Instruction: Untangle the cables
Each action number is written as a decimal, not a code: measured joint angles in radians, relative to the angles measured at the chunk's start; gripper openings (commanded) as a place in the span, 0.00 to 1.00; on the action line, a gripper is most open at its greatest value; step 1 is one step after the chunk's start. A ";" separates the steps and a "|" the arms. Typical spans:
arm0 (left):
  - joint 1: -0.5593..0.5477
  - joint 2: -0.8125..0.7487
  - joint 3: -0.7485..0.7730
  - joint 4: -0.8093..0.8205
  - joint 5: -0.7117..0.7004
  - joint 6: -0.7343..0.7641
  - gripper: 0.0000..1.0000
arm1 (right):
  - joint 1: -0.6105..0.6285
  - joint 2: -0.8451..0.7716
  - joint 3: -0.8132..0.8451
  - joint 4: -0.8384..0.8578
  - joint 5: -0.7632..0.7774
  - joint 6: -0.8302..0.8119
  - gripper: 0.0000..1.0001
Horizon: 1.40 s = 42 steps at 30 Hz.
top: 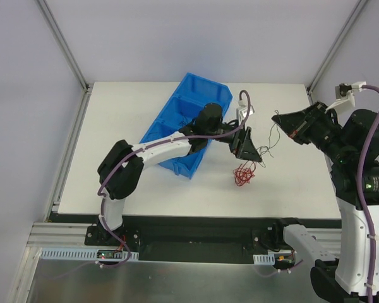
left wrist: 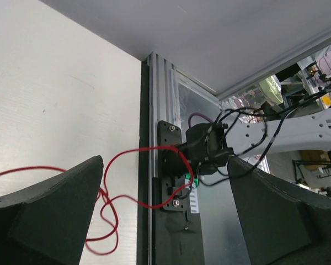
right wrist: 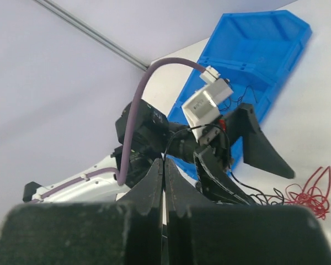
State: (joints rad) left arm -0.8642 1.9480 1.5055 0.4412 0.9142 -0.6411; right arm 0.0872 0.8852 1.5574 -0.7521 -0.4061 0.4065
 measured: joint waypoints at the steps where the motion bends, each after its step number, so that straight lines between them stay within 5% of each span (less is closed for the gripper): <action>1: -0.011 0.006 0.004 0.008 -0.010 0.007 0.89 | 0.000 0.001 0.000 0.006 -0.006 0.012 0.00; 9: -0.059 0.092 0.043 0.032 -0.140 0.078 0.43 | 0.000 0.030 0.092 0.002 -0.022 0.069 0.00; 18: -0.050 0.250 0.065 -0.189 -0.287 0.174 0.36 | 0.000 0.171 0.600 0.005 0.012 0.080 0.00; 23: -0.051 0.241 0.061 -0.259 -0.303 0.213 0.43 | 0.000 0.119 0.568 0.046 0.051 0.079 0.00; 28: -0.051 0.142 0.038 -0.341 -0.316 0.250 0.66 | 0.000 0.079 0.398 0.060 0.082 0.077 0.00; 36: -0.007 -0.252 -0.046 -0.458 -0.366 0.321 0.78 | 0.000 0.041 0.053 0.106 0.093 0.082 0.00; 42: 0.109 -0.647 -0.261 -0.539 -0.536 0.344 0.90 | 0.065 0.055 -0.190 0.199 0.104 0.131 0.00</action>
State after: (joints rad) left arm -0.7555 1.3006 1.2449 -0.0982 0.3782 -0.2966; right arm 0.1520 0.9405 1.3678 -0.5529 -0.3023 0.5377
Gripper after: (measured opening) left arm 0.866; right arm 0.007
